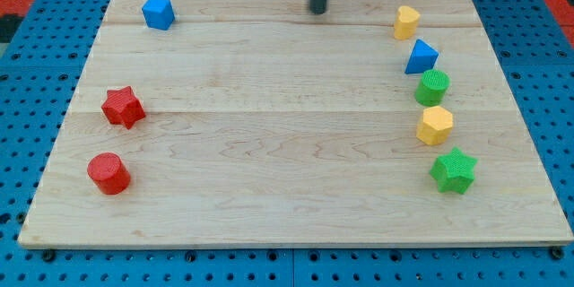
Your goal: Push the blue cube towards the top right
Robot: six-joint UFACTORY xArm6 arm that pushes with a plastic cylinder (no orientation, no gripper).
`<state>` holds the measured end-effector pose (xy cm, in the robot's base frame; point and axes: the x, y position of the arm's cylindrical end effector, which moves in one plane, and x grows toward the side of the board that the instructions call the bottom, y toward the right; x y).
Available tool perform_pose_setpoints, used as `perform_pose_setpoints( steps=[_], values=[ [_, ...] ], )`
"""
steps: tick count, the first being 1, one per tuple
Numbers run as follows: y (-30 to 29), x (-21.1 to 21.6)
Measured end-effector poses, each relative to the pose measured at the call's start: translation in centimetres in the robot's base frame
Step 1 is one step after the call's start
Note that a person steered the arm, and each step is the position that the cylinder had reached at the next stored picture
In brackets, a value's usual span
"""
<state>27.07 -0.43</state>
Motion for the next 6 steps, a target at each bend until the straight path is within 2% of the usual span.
perform_pose_setpoints(
  steps=[1, 2, 3, 4, 6],
  values=[
    [-12.4, 1.3],
    [-19.8, 4.0],
    [-24.1, -0.5],
    [-19.5, -2.3],
    [-3.1, 1.9]
  ],
)
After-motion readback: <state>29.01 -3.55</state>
